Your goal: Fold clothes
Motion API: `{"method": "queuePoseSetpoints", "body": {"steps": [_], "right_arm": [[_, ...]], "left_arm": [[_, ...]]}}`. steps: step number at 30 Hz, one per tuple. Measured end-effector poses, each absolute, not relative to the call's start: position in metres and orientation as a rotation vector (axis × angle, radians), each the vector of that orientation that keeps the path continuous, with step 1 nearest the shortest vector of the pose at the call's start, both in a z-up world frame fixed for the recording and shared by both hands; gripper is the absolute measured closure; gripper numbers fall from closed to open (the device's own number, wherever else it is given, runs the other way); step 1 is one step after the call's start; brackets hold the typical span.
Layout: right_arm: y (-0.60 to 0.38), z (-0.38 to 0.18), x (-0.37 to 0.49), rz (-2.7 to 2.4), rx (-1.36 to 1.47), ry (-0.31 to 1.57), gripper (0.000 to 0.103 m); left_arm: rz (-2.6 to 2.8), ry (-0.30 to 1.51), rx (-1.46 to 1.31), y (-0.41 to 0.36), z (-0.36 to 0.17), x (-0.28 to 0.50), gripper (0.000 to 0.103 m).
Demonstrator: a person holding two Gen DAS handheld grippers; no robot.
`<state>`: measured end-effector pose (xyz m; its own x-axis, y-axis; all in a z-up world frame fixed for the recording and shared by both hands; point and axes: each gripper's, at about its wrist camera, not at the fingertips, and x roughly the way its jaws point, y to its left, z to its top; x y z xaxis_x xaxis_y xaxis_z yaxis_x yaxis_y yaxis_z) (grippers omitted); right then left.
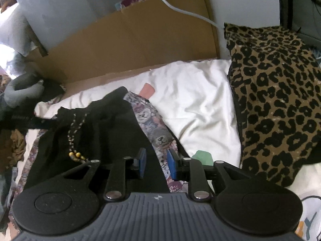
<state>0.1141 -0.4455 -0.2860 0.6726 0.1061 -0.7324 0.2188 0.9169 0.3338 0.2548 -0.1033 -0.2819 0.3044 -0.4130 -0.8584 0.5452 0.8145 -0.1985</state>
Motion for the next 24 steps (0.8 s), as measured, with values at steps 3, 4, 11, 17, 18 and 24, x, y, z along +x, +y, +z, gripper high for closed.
{"method": "queuePoseSetpoints", "body": {"steps": [3, 4, 11, 17, 18, 24], "right_arm": [[-0.441, -0.280, 0.105, -0.062, 0.406, 0.827, 0.069], [-0.440, -0.278, 0.103, -0.060, 0.397, 0.824, 0.068], [-0.421, -0.283, 0.093, -0.054, 0.340, 0.846, 0.061], [-0.407, -0.311, 0.093, -0.069, 0.308, 0.929, 0.060], [-0.406, -0.316, 0.093, -0.076, 0.302, 0.941, 0.060], [-0.413, -0.337, 0.095, -0.136, 0.329, 0.986, 0.060]], "left_arm": [[-0.615, 1.073, 0.102, -0.067, -0.275, 0.250, 0.050], [-0.611, 1.070, 0.094, -0.057, -0.274, 0.249, 0.050], [-0.559, 1.057, 0.087, -0.007, -0.280, 0.258, 0.050], [-0.450, 1.103, 0.068, 0.034, -0.312, 0.276, 0.057], [-0.437, 1.106, 0.068, 0.039, -0.318, 0.279, 0.057], [-0.348, 1.133, 0.105, 0.056, -0.349, 0.293, 0.057]]}}
